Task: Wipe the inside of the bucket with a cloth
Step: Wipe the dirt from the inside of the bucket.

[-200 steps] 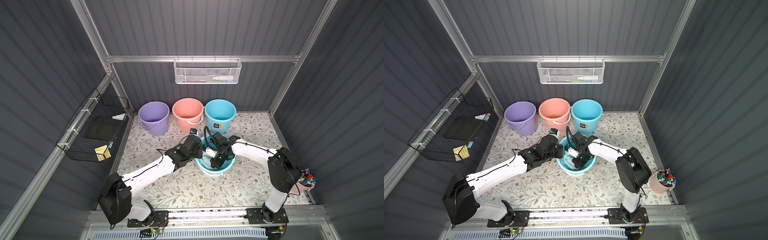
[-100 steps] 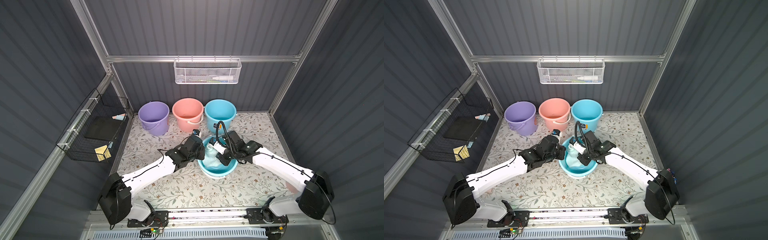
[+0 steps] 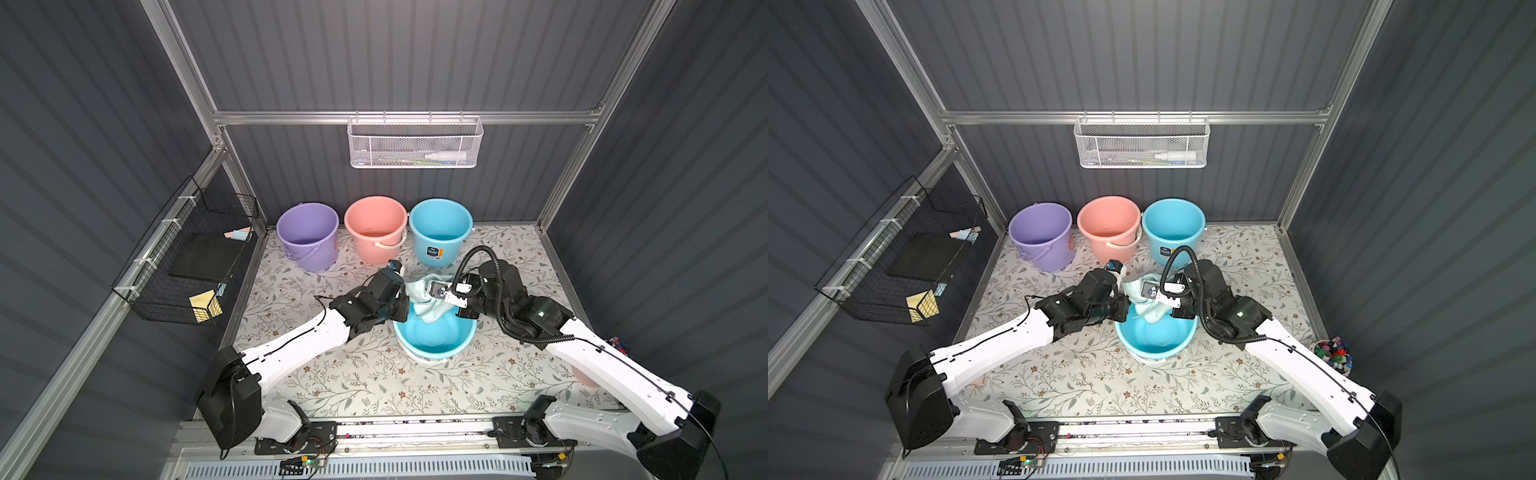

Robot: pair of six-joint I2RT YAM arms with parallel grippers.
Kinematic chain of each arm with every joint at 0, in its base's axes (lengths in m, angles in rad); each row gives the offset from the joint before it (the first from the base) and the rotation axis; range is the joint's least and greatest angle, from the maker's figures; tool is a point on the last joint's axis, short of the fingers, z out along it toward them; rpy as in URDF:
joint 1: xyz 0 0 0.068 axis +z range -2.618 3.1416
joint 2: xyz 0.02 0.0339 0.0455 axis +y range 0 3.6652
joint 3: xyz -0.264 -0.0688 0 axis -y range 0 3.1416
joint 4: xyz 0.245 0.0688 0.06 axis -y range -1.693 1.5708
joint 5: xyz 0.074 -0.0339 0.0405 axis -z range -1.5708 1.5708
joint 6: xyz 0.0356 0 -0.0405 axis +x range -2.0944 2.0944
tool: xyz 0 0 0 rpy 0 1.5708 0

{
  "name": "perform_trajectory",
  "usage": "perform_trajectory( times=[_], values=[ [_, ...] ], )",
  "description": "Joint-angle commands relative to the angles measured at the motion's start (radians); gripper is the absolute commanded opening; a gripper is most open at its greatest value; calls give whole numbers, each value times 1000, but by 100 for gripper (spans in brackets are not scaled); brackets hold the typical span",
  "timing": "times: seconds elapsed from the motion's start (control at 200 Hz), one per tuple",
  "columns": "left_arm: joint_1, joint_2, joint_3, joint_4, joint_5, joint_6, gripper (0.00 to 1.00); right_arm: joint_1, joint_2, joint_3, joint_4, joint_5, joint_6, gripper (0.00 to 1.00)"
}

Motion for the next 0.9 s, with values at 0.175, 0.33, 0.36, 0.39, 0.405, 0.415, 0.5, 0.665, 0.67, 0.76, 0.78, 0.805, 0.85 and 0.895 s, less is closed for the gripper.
perform_trajectory(
  times=[0.175,0.33,0.36,0.39,0.405,0.415,0.5,0.665,0.67,0.76,0.78,0.805,0.85,0.895],
  values=[
    [0,-50,11,-69,30,64,0,7,89,-63,194,116,-387,0],
    [1,-59,12,-69,23,78,0,7,185,-92,233,111,-440,0],
    [0,-62,13,-69,20,79,0,7,198,-97,237,103,-440,0],
    [0,-64,13,-69,21,79,0,7,210,-101,246,96,-437,0],
    [1,-65,12,-69,22,81,0,7,217,-104,252,95,-435,0],
    [1,-65,12,-69,22,80,0,7,221,-106,256,93,-434,0],
    [2,-67,16,-69,23,83,0,10,266,-124,298,93,-420,0],
    [1,-55,21,-71,21,86,0,33,318,-176,413,126,-417,0],
    [1,-54,21,-71,20,87,0,33,317,-177,416,126,-417,0],
    [2,-53,25,-71,13,87,0,43,316,-189,442,127,-409,0],
    [0,-54,25,-71,14,87,0,45,316,-192,442,130,-408,0],
    [1,-56,26,-71,13,86,0,49,314,-195,442,133,-408,0],
    [1,-59,29,-71,6,87,0,57,306,-204,447,144,-407,0],
    [1,-59,33,-72,-1,85,0,67,290,-217,459,156,-410,0]
  ],
)
